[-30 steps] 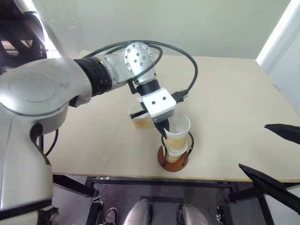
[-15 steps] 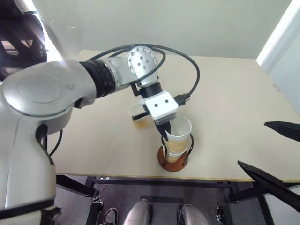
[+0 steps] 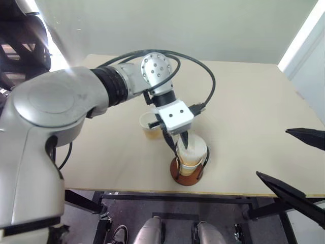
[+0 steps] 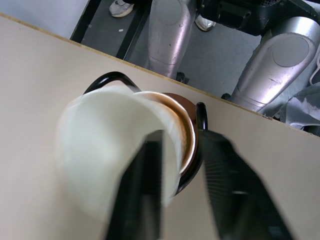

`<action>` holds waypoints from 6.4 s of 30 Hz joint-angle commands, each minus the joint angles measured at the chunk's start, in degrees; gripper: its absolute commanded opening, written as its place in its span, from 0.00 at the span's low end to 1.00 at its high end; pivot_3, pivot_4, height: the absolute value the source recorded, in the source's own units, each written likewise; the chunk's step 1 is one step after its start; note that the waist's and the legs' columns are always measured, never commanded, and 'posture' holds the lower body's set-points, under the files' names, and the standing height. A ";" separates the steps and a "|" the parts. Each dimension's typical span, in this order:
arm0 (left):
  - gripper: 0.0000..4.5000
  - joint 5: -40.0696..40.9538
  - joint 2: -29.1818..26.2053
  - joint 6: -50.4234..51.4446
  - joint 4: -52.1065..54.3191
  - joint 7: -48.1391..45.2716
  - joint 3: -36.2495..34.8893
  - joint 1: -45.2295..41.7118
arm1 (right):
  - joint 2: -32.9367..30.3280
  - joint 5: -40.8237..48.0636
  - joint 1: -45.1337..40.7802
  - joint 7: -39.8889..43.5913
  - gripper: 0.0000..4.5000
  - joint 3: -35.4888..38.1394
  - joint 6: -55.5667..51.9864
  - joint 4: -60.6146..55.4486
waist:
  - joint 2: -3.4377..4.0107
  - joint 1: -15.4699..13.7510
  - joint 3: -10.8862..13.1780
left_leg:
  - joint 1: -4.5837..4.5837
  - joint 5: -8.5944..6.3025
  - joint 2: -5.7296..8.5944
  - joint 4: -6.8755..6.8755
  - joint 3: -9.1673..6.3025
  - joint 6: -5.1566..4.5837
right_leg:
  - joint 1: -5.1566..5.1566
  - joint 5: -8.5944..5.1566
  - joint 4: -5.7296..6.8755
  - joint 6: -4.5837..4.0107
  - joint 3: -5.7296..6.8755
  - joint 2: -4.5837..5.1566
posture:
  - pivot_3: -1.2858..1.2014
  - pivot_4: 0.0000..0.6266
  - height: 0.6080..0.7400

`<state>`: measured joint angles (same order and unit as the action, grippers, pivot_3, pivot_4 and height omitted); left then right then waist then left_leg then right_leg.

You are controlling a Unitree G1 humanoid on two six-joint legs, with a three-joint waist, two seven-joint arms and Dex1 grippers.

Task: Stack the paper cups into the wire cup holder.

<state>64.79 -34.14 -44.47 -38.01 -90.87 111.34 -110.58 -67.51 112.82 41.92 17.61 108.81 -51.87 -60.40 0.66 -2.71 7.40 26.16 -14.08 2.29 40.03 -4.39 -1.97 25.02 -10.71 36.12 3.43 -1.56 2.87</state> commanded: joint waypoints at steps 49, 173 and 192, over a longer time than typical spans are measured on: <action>0.59 -41.84 -1.55 21.69 -33.30 -1.63 -47.87 23.17 | -2.45 -17.58 -11.59 10.02 1.00 -18.66 1.31 2.89 | 0.02 -0.14 -0.05 | 0.02 0.50 0.07 0.04 0.17 -0.38 | 0.03 0.11 -0.19 0.73 -0.13 0.00 | 0.52 0.24 1.00; 0.67 -27.83 -25.04 51.56 0.42 17.80 -100.27 53.61 | -3.09 -68.65 -32.96 25.87 1.00 -63.05 20.42 36.20 | 0.17 0.52 -0.09 | -0.07 0.74 0.00 0.02 0.19 -0.36 | 0.01 0.04 -0.21 0.83 -0.13 -0.08 | 0.52 0.24 1.00; 0.67 -39.45 -18.56 51.69 7.97 24.39 -114.55 63.85 | 2.21 -75.34 -45.66 26.11 1.00 -71.94 18.40 38.90 | 0.18 0.93 -0.09 | -0.21 0.87 0.00 -0.07 0.14 0.19 | 0.05 0.50 -0.14 -0.04 -0.22 -0.14 | 0.52 0.24 1.00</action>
<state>26.29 -52.83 8.52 -31.00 -67.92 -0.84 -45.68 -65.45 37.89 -2.41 44.09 35.59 -33.14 -20.81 0.84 -1.78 7.31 25.95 -13.23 2.28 39.96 -4.25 -1.76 25.07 -10.19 35.97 3.38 -1.77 2.74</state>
